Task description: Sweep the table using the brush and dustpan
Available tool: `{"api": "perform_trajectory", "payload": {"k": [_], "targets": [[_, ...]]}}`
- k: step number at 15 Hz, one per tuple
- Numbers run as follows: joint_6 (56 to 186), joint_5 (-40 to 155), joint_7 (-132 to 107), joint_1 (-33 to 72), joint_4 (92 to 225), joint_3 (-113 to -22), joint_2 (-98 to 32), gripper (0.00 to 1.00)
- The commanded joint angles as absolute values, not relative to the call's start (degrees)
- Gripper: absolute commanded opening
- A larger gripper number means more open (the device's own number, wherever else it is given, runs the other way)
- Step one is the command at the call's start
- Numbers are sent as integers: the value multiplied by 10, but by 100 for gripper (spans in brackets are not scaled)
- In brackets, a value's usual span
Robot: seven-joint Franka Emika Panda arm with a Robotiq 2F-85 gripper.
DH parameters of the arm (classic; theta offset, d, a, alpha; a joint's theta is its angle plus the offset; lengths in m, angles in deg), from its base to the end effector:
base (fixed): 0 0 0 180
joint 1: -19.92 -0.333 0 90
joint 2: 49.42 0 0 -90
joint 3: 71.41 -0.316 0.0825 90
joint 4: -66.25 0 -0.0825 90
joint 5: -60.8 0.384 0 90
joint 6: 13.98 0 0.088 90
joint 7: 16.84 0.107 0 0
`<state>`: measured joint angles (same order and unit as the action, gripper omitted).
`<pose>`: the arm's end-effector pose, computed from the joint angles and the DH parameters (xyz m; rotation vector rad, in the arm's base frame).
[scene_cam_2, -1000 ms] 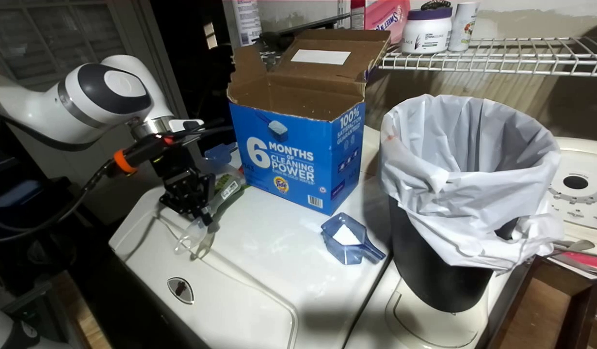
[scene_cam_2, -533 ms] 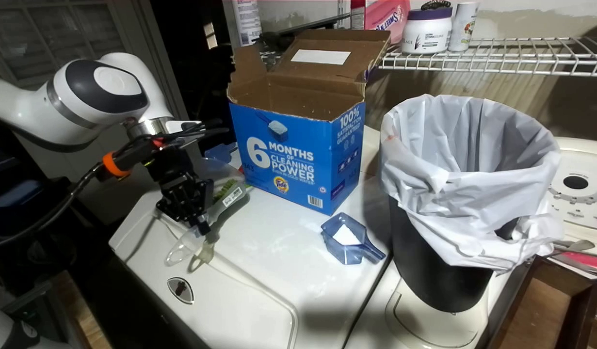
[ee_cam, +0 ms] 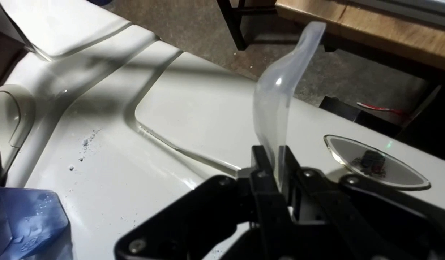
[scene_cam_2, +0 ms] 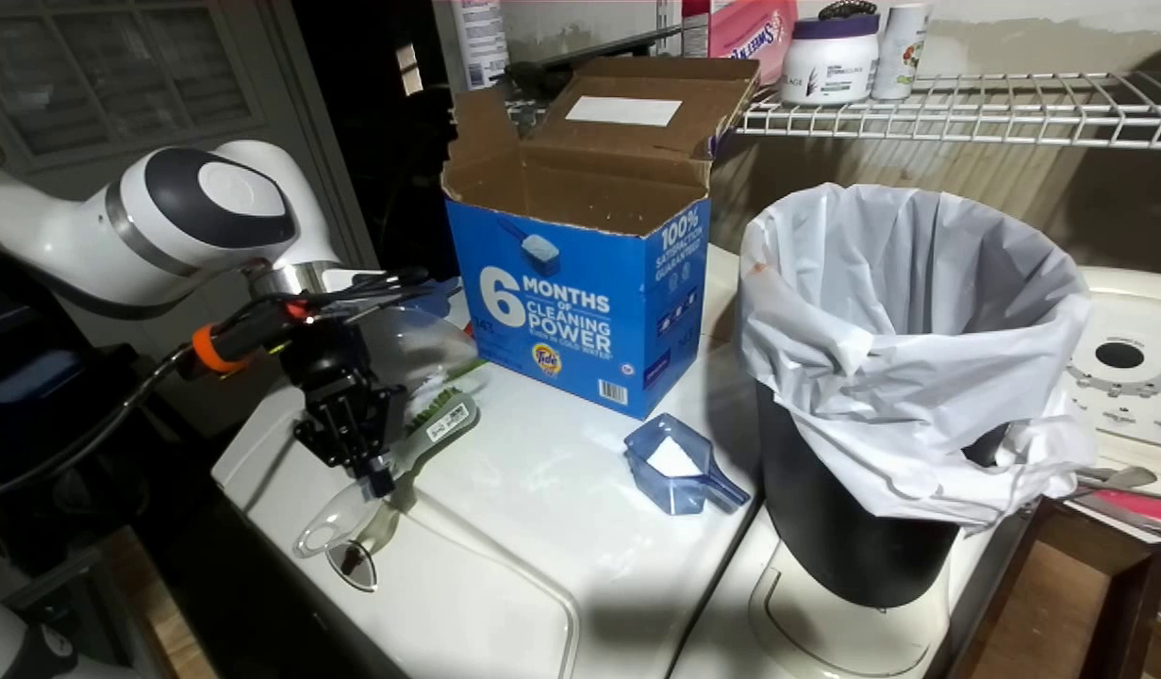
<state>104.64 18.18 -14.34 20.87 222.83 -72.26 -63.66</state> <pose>0.3504 -0.0360 0.2811 2.4546 0.5749 -0.4985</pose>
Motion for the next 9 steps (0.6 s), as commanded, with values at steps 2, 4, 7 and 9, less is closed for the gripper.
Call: {"api": "perform_trajectory", "payload": {"k": [2,4,7,9], "targets": [[1050,175,-135,206,2216,-724,-596,3],[1056,182,-143,203,2213,-724,-589,3],[1071,199,-167,196,2212,-722,-590,3],[1085,212,-186,193,2213,-721,-592,3]]}}
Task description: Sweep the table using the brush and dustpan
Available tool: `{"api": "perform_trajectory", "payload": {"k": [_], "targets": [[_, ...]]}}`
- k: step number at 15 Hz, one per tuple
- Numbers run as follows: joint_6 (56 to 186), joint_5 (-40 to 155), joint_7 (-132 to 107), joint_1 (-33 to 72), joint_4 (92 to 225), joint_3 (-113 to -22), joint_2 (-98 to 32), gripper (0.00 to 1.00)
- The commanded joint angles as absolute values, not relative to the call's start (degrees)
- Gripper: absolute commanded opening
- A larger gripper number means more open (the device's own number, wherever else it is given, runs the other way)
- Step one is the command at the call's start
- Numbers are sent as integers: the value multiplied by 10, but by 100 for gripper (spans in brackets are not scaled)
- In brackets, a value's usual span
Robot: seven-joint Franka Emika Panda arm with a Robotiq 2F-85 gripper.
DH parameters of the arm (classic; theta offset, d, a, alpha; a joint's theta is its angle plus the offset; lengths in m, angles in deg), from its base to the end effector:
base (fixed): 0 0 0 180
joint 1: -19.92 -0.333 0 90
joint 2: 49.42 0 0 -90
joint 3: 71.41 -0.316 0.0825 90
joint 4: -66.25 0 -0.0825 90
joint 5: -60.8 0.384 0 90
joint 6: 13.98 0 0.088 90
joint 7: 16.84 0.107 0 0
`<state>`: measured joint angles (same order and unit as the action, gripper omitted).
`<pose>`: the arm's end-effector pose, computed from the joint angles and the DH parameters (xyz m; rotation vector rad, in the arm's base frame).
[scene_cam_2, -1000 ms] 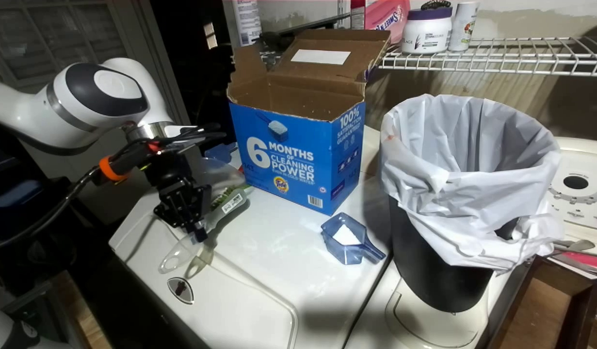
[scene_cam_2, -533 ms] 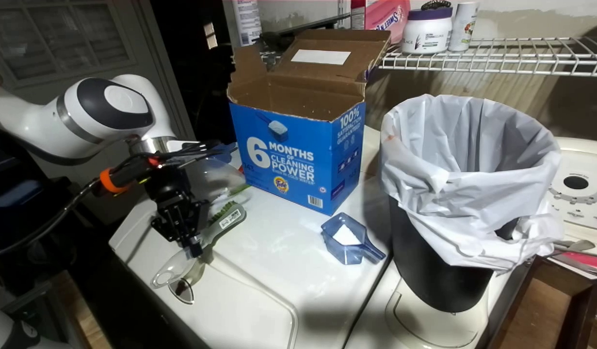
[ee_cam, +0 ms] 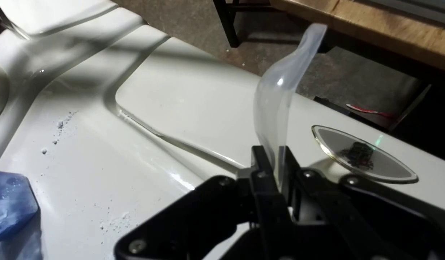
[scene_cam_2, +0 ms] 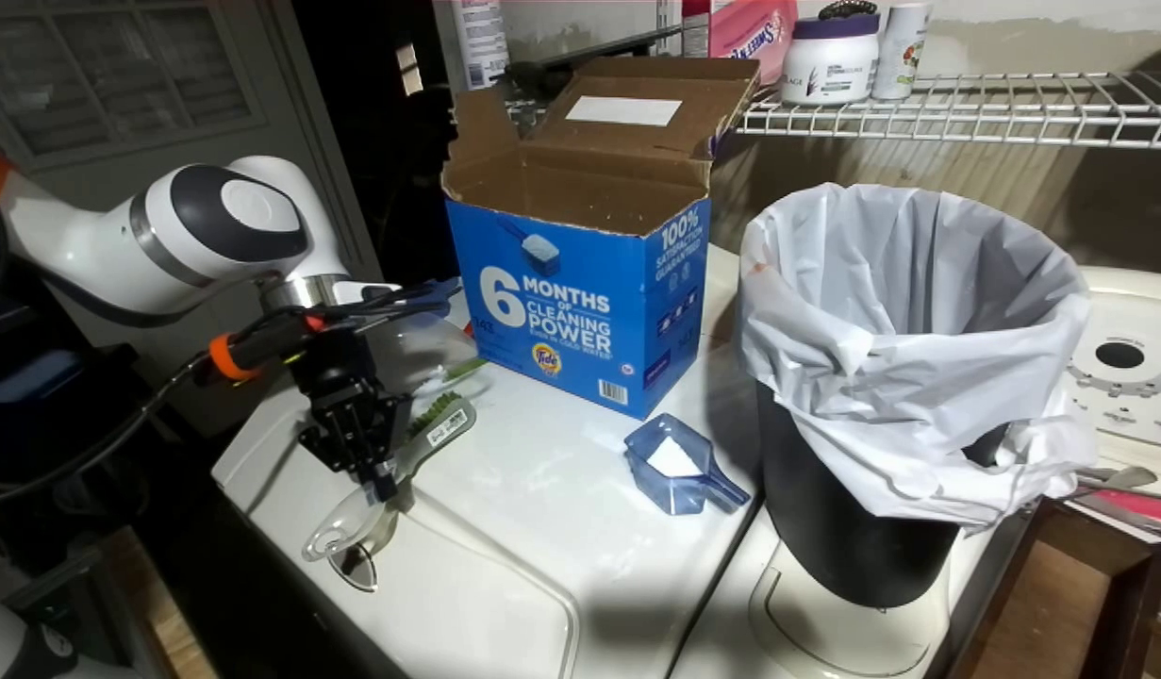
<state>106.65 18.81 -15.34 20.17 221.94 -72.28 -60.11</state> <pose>0.3565 -0.0280 0.2648 2.4662 0.6370 -0.5194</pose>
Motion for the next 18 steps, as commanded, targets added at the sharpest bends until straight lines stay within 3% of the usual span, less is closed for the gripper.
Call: {"api": "perform_trajectory", "payload": {"k": [1,18], "targets": [[1094,220,-199,190,2215,-720,-594,3],[1138,363,-326,196,2199,-711,-612,3]]}}
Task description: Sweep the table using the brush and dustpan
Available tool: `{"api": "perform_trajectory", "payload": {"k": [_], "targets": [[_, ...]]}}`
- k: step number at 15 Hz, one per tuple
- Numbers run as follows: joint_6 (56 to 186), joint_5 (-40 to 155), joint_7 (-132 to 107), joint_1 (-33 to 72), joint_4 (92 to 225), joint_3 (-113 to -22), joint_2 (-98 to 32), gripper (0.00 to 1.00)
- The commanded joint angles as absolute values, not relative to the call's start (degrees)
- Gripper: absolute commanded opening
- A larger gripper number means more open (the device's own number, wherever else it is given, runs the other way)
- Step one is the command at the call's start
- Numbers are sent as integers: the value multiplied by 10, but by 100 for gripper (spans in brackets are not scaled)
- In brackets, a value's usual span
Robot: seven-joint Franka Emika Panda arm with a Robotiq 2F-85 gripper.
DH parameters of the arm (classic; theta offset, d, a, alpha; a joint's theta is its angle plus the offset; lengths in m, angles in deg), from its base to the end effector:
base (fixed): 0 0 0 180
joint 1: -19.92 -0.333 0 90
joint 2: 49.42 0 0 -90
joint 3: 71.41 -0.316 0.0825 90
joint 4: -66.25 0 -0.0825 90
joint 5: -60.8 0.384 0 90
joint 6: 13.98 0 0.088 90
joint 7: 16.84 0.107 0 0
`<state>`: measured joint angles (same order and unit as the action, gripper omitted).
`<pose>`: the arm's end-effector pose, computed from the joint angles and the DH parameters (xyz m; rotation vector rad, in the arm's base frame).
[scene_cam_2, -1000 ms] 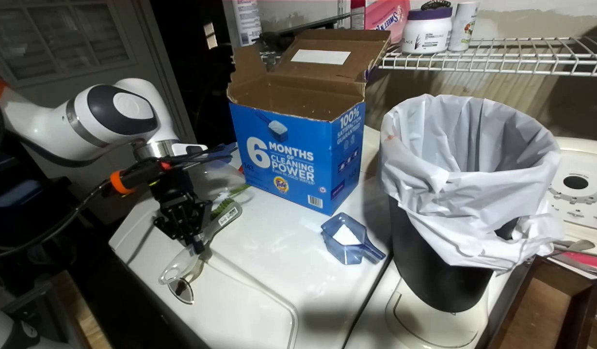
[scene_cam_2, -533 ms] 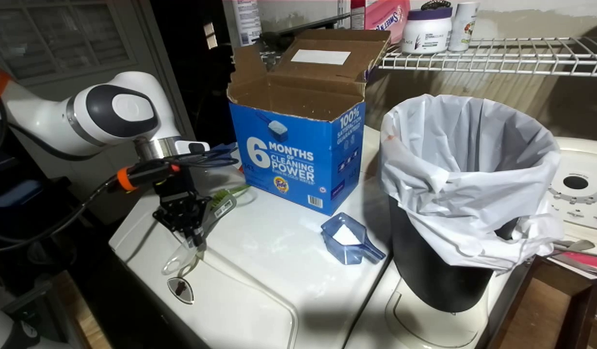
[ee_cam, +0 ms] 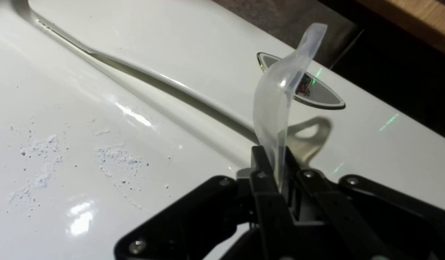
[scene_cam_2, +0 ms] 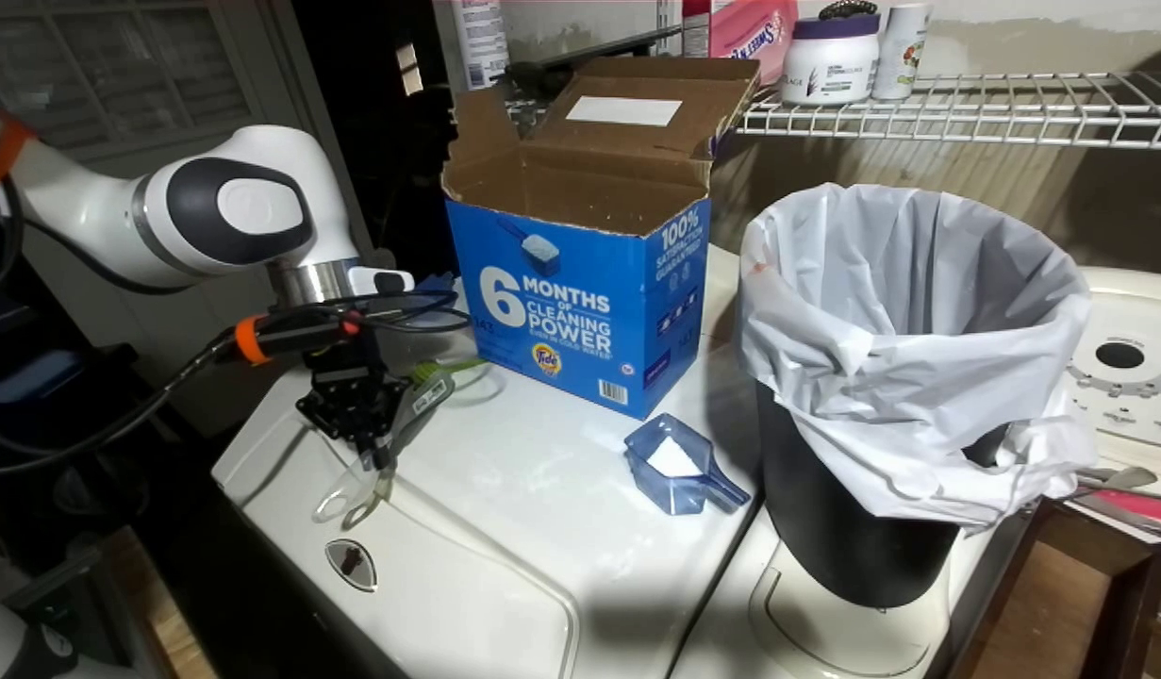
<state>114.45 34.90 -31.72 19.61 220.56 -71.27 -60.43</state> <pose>0.3762 -0.0116 0.2761 2.7096 0.8272 -0.4192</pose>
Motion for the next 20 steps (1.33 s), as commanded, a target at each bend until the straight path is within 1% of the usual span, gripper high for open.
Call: {"api": "perform_trajectory", "payload": {"k": [1,13,20], "targets": [[1136,359,-321,198,2199,-711,-613,3],[1164,405,-401,188,2214,-700,-649,3],[1152,303,-292,227,2227,-712,-691,3]]}}
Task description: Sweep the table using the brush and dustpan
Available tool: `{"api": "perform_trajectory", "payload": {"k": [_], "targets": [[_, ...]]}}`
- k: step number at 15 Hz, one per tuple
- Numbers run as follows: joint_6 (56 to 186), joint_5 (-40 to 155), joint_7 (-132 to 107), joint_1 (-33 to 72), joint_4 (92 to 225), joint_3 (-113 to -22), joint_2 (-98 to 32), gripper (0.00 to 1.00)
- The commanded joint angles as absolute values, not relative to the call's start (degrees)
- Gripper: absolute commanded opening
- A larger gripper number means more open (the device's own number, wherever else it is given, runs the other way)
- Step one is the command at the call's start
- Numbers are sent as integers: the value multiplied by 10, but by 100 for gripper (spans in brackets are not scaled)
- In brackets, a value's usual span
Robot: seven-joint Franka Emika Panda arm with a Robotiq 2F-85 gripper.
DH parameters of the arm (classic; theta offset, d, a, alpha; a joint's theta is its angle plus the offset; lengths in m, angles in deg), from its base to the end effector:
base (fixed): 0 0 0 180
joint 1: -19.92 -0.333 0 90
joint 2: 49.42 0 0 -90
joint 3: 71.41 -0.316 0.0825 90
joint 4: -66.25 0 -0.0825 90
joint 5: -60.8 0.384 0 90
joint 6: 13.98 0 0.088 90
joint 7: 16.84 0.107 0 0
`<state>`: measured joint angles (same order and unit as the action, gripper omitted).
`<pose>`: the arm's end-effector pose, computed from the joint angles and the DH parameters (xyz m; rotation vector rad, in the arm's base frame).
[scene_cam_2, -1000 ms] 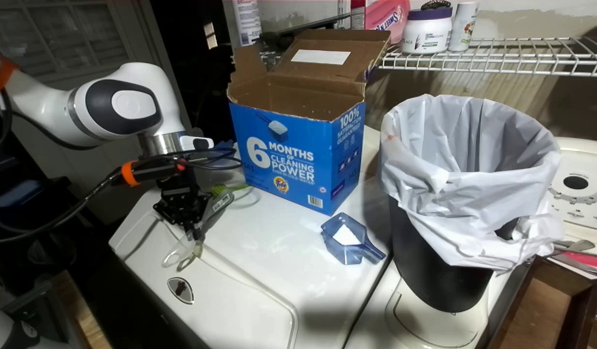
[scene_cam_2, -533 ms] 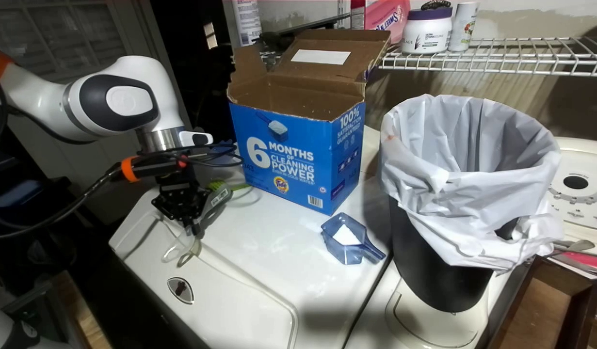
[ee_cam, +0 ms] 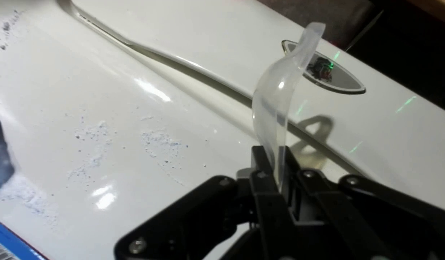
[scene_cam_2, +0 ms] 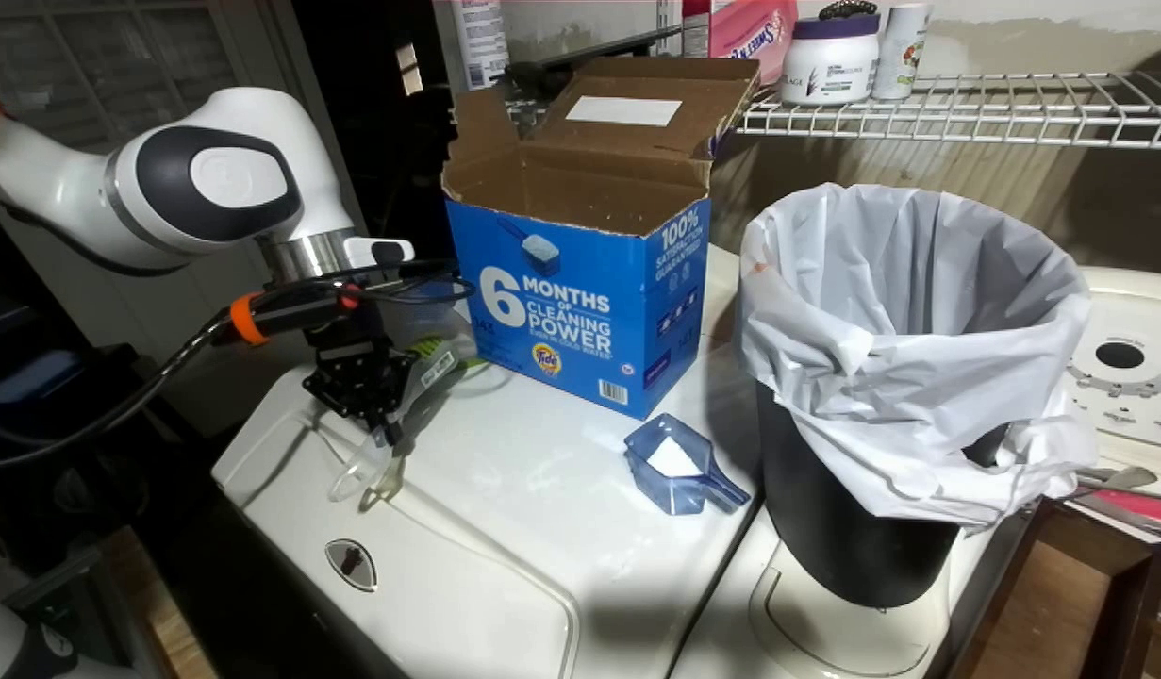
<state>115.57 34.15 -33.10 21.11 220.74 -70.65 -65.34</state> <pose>0.3802 -0.0245 0.3085 2.7089 0.8053 -0.2907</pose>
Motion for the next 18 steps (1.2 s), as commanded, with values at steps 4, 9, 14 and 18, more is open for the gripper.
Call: {"api": "perform_trajectory", "payload": {"k": [4,9,14,18], "targets": [[1126,256,-235,246,2236,-717,-705,3],[1064,236,-191,243,2234,-719,-676,3],[1054,255,-207,224,2231,-721,-644,3],[1059,264,-216,206,2224,-726,-621,3]]}}
